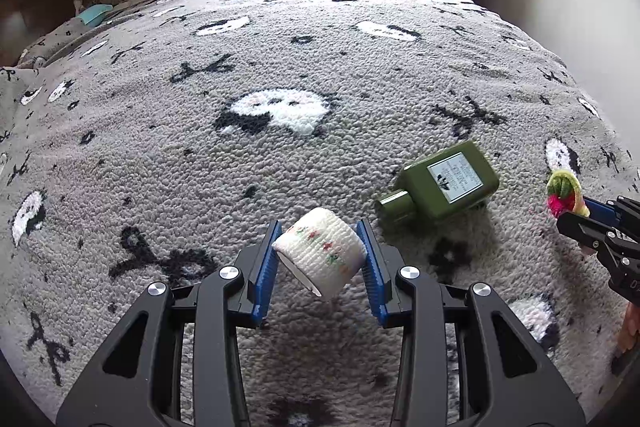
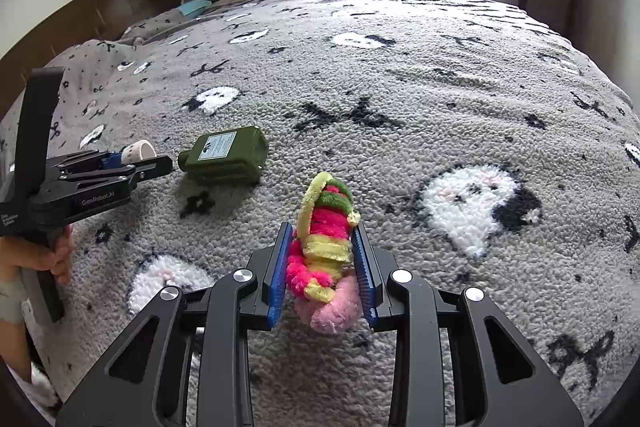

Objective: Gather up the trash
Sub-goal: 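Grasp the white tape roll with the left tool while the right tool grasps the pipe-cleaner toy, then carry the tape roll and pipe-cleaner toy down over the floor bin with both tools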

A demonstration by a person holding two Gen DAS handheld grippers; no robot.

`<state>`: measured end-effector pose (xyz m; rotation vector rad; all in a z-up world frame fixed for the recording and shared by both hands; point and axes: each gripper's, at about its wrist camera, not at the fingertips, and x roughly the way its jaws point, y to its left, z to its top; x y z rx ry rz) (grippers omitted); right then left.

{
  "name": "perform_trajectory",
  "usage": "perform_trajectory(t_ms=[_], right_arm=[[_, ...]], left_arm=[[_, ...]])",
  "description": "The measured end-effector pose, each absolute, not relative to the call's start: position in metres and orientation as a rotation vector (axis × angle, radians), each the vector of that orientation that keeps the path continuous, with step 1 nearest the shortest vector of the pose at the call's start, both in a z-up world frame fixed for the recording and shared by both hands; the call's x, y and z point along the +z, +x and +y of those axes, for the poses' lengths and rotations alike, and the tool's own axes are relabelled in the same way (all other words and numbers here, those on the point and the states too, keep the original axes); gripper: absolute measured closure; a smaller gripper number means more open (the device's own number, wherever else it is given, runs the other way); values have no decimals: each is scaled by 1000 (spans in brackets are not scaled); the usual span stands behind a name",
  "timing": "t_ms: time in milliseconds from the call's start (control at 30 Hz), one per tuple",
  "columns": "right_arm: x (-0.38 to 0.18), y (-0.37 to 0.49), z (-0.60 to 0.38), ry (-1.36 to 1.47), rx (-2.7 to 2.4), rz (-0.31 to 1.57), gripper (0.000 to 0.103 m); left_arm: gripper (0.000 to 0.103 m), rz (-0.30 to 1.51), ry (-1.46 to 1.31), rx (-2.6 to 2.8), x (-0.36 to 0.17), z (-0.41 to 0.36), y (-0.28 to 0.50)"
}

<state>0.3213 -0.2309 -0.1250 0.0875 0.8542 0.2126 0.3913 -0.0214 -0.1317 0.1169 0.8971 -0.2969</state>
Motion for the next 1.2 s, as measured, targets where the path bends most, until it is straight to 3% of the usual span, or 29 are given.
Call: perform_trajectory(t_ms=[300,800,1200], right_arm=[[-115,290,-254,132,243,834,72],[-74,151,-259,131,253,732,72],[-91,44,-217,145,358,797,72]], left_arm=[[67,845,139,-357,-114,-42,360],[67,682,223,-460,-60,-46,180],[67,763,151,-545,-91,-36,45]])
